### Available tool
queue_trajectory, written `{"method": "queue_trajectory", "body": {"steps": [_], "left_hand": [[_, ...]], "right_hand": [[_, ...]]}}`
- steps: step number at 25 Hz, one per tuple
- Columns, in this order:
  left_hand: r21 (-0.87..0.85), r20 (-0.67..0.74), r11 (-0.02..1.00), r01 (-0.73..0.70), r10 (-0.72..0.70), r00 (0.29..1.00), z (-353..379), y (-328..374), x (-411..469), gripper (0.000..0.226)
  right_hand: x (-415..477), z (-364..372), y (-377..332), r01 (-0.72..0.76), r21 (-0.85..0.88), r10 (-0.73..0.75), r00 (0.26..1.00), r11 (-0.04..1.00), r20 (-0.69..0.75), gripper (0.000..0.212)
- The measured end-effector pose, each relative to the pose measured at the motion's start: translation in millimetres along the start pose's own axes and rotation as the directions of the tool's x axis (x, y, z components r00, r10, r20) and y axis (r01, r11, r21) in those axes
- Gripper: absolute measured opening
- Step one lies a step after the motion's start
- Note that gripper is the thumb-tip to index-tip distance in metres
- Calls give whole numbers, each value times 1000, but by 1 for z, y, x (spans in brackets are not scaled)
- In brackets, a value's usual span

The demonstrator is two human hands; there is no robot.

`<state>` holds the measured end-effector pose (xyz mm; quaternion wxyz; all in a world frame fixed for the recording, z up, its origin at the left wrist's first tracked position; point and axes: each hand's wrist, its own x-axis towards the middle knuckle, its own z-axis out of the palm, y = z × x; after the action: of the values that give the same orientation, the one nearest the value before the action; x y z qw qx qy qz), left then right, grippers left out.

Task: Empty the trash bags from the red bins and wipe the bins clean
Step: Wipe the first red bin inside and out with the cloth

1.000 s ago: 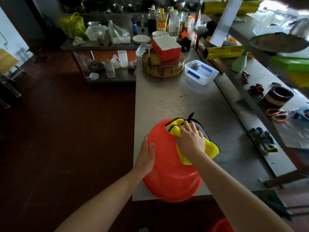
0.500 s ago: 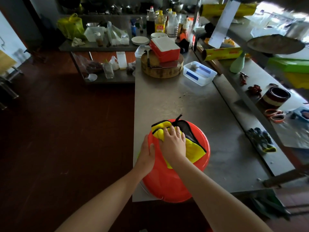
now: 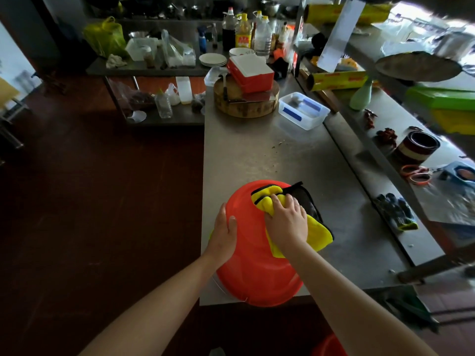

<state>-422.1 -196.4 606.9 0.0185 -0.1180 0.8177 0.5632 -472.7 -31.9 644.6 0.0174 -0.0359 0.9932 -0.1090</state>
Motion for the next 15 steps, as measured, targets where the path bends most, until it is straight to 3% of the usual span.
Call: {"method": "queue_trajectory", "body": {"steps": [8,15], "left_hand": [[-4,-8,1000,-24,24,1000,1,-5,3,56],[3,20,1000,-11,11,1000,2,-6,0,60]], "right_hand": [[-10,8,-22,121,15,-121,993,993,7,63],[0,-11,44,-3,-61,4,1000,998,19,64]]}}
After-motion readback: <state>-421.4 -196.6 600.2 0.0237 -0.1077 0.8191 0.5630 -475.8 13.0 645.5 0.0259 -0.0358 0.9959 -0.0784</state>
